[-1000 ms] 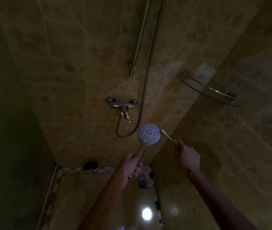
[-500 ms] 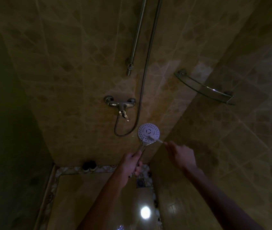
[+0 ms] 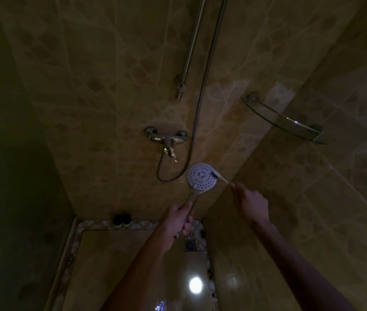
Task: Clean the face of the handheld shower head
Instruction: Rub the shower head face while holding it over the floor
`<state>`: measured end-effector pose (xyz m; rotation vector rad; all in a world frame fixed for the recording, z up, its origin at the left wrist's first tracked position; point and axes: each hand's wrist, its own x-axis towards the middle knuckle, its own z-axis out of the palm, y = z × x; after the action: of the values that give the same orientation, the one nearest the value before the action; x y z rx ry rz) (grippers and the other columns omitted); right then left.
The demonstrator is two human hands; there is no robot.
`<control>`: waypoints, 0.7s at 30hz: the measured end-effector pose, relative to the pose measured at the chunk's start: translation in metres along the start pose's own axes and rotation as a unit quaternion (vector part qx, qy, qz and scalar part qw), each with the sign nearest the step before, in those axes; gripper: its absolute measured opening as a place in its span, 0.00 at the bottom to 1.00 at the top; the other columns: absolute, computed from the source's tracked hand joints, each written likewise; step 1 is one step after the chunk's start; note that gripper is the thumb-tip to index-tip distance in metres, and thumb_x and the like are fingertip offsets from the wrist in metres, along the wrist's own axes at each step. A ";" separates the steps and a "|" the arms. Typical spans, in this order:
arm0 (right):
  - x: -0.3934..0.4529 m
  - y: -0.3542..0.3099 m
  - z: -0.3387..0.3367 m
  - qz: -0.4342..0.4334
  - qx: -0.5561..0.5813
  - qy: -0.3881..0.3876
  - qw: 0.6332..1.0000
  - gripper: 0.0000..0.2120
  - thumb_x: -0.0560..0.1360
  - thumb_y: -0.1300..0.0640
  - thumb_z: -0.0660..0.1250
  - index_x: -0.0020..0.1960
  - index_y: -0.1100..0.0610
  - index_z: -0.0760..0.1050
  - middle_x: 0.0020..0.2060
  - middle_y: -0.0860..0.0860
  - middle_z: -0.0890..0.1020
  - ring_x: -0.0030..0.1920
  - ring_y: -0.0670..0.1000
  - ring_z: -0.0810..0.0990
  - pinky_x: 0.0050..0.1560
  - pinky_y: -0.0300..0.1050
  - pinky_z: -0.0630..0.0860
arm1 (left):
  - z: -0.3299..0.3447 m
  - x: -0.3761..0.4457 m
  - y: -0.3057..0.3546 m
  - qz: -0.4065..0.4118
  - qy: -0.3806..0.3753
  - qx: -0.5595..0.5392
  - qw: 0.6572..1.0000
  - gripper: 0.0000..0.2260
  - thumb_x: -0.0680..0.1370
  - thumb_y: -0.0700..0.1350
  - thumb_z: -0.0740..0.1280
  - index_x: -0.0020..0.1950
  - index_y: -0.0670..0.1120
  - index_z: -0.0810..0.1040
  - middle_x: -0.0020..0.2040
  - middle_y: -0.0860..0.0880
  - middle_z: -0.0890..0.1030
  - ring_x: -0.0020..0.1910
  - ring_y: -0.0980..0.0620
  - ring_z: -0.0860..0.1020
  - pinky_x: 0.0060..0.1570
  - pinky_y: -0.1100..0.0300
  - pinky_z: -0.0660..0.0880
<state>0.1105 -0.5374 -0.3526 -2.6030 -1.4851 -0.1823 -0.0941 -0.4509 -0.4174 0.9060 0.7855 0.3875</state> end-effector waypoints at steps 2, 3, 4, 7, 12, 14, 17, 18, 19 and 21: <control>0.004 -0.002 -0.003 0.011 0.013 0.001 1.000 0.18 0.81 0.41 0.49 0.49 0.50 0.72 0.33 0.51 0.79 0.36 0.55 0.81 0.34 0.45 0.71 | 0.000 -0.001 0.002 0.004 0.001 0.001 1.000 0.14 0.79 0.52 0.62 0.39 0.45 0.72 0.31 0.49 0.72 0.23 0.55 0.67 0.22 0.64 0.61; 0.002 -0.004 -0.003 0.000 0.019 -0.004 1.000 0.18 0.81 0.41 0.49 0.49 0.50 0.72 0.32 0.51 0.78 0.36 0.55 0.81 0.35 0.46 0.74 | 0.000 0.000 0.002 0.003 0.002 -0.003 1.000 0.14 0.79 0.52 0.62 0.38 0.45 0.71 0.31 0.49 0.72 0.23 0.56 0.67 0.21 0.65 0.61; -0.002 -0.007 0.001 -0.018 0.023 -0.013 0.999 0.18 0.81 0.41 0.49 0.49 0.50 0.72 0.32 0.51 0.79 0.35 0.55 0.81 0.36 0.47 0.76 | -0.002 0.001 0.002 0.000 0.004 -0.009 1.000 0.14 0.80 0.52 0.61 0.38 0.45 0.71 0.30 0.48 0.72 0.22 0.56 0.66 0.21 0.65 0.60; -0.018 -0.012 0.018 -0.094 0.007 -0.041 0.995 0.15 0.81 0.42 0.51 0.50 0.49 0.72 0.34 0.52 0.82 0.37 0.54 0.82 0.35 0.44 0.72 | -0.008 0.004 0.001 -0.007 0.010 -0.018 1.000 0.14 0.79 0.52 0.62 0.38 0.45 0.72 0.29 0.49 0.72 0.22 0.56 0.66 0.20 0.66 0.60; 0.002 -0.012 0.004 0.003 0.092 0.008 0.996 0.17 0.81 0.42 0.51 0.48 0.50 0.74 0.32 0.50 0.79 0.34 0.52 0.79 0.36 0.44 0.70 | -0.005 0.001 0.007 -0.002 -0.003 -0.023 1.000 0.14 0.79 0.52 0.62 0.41 0.44 0.73 0.30 0.49 0.72 0.21 0.56 0.66 0.20 0.67 0.60; 0.003 -0.012 0.000 0.024 0.103 0.020 0.994 0.18 0.81 0.42 0.50 0.48 0.50 0.73 0.31 0.47 0.75 0.32 0.49 0.76 0.34 0.43 0.69 | -0.003 -0.001 0.009 0.006 -0.009 -0.023 1.000 0.13 0.80 0.52 0.61 0.42 0.43 0.72 0.30 0.49 0.71 0.21 0.57 0.66 0.20 0.68 0.60; -0.015 -0.021 0.013 -0.017 0.055 -0.019 0.998 0.18 0.80 0.40 0.48 0.49 0.48 0.71 0.31 0.47 0.76 0.32 0.49 0.77 0.32 0.42 0.70 | -0.006 -0.001 0.008 0.009 -0.005 -0.033 0.999 0.13 0.80 0.51 0.61 0.42 0.43 0.71 0.29 0.49 0.71 0.20 0.56 0.66 0.19 0.67 0.60; -0.022 -0.023 0.020 -0.039 0.041 -0.033 0.998 0.18 0.80 0.39 0.47 0.50 0.48 0.71 0.32 0.49 0.78 0.33 0.51 0.79 0.33 0.43 0.71 | -0.008 -0.001 0.007 0.008 -0.003 -0.037 0.999 0.13 0.80 0.51 0.61 0.41 0.43 0.72 0.29 0.49 0.72 0.20 0.56 0.66 0.19 0.67 0.60; -0.027 -0.024 0.024 -0.055 0.034 -0.040 0.997 0.18 0.80 0.39 0.48 0.50 0.48 0.71 0.33 0.50 0.80 0.36 0.53 0.81 0.34 0.44 0.72 | -0.009 -0.001 0.007 0.005 -0.001 -0.040 0.999 0.13 0.80 0.51 0.62 0.41 0.43 0.72 0.29 0.49 0.72 0.20 0.56 0.66 0.20 0.67 0.61; -0.025 -0.023 0.024 -0.042 0.044 -0.027 0.998 0.17 0.81 0.40 0.50 0.50 0.49 0.72 0.35 0.52 0.82 0.38 0.55 0.82 0.35 0.44 0.70 | -0.009 -0.001 0.007 0.001 -0.003 -0.051 0.999 0.13 0.79 0.51 0.63 0.43 0.42 0.73 0.29 0.49 0.72 0.21 0.56 0.66 0.19 0.67 0.61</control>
<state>0.0795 -0.5425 -0.3796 -2.4993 -1.5833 -0.0535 -0.1015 -0.4420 -0.4146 0.8112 0.7538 0.4227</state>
